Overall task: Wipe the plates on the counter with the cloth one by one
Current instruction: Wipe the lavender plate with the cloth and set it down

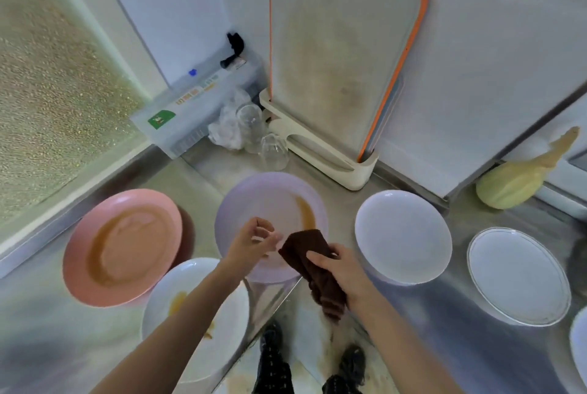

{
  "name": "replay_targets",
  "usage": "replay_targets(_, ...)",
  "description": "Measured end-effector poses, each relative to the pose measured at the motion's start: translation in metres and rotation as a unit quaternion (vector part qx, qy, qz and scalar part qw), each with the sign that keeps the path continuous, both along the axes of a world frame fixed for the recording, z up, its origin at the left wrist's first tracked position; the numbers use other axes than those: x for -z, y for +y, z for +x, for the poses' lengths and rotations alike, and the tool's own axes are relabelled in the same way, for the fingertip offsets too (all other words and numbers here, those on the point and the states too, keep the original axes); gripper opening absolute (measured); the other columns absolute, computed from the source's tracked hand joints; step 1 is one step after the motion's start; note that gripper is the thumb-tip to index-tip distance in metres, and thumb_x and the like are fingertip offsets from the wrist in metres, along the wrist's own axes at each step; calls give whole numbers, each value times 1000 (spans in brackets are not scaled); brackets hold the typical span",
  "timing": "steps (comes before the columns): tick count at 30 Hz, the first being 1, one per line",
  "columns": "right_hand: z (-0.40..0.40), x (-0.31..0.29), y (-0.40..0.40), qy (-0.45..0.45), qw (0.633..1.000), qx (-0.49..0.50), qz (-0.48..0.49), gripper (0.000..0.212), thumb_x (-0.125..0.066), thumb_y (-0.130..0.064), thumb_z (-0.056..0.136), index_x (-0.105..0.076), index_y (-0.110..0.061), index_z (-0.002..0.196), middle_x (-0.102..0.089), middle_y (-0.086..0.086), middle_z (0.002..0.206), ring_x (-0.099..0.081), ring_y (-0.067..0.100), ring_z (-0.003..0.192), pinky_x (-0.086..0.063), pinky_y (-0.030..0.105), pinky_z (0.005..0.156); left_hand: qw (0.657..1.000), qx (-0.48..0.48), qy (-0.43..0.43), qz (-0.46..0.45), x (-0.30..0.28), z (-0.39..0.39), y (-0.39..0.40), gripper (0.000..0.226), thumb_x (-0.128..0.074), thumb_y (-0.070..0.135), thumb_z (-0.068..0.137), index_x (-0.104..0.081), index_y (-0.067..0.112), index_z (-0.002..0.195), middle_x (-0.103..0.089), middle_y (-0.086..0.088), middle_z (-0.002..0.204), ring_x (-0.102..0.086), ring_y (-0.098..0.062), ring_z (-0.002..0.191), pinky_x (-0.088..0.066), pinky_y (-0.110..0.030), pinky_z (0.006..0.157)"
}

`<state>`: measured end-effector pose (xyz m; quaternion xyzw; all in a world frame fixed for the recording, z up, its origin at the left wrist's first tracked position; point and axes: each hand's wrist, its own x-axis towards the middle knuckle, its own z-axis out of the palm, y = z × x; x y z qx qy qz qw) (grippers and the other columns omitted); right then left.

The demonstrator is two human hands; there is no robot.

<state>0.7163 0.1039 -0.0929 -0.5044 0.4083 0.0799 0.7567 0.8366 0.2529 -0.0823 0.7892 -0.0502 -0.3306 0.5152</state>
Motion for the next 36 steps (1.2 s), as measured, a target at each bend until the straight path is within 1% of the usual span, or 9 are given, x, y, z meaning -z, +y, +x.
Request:
replay_targets(4,20,13,21,24,995,67,-75,25,-72,-10,81,-53,-8,96,-63,11,87,-60,21,64,-48,29,55,978,-90,-124,139,19,45,34,49,-73,10,77,-48,2,119,-43,-12,111,-53,-30,93,-45,-40,91)
replay_targets(8,39,23,41,38,986,109,-119,29,-73,-15,81,-54,-10,102,-65,11,93,-64,27,72,-52,35,64,971,-48,-89,216,40,64,49,79,-70,9,80,-21,-5,141,-26,-26,138,-38,-41,124,-35,-43,102)
replay_targets(10,46,27,50,45,981,117,-147,27,-73,-18,81,-54,-14,100,-65,10,95,-66,29,81,-53,37,69,973,-49,-56,218,51,70,53,72,-66,8,82,-24,-6,139,-35,-27,133,-41,-44,121,-41,-46,97)
replay_targets(15,50,36,61,49,976,173,-122,22,-68,-16,83,-53,-21,100,-62,13,106,-63,34,93,-53,44,81,979,-15,-26,203,62,80,58,4,-38,12,95,-38,8,96,-55,-20,91,-52,-32,75,-50,-40,64)
replay_targets(19,52,33,65,40,979,183,-75,35,-65,-16,76,-54,-27,108,-60,10,109,-60,41,100,-49,57,89,984,-36,-63,163,51,77,48,13,-30,17,100,-35,8,92,-49,-14,80,-48,-29,73,-31,-33,62)
replay_targets(22,58,24,68,26,972,90,-214,44,-61,-14,87,-49,-25,129,-54,-2,119,-54,21,109,-44,37,98,989,-72,-66,113,37,73,32,17,-30,20,100,-41,9,93,-48,-9,76,-48,-28,72,-31,-32,58)
replay_targets(25,68,7,84,-61,923,-16,-380,49,-59,-14,89,-45,-20,136,-46,-8,125,-42,5,112,-28,9,96,990,-84,-87,66,25,68,14,18,-31,22,100,-45,12,94,-53,-6,80,-51,-25,75,-39,-33,64)
replay_targets(30,68,-3,113,-43,776,-174,-605,53,-36,-43,91,-53,-14,131,-57,-1,128,-53,21,105,-49,35,92,989,-80,-126,-9,-5,63,-9,26,-28,28,101,-46,12,92,-55,1,76,-52,-16,70,-43,-34,66)
replay_targets(36,48,-6,78,-124,667,-219,-701,48,-52,-45,86,-62,-12,119,-63,5,119,-57,25,99,-55,37,80,982,-76,-176,-9,-28,64,-25,28,-30,22,101,-45,2,89,-45,0,69,-43,-20,68,-35,-27,60)
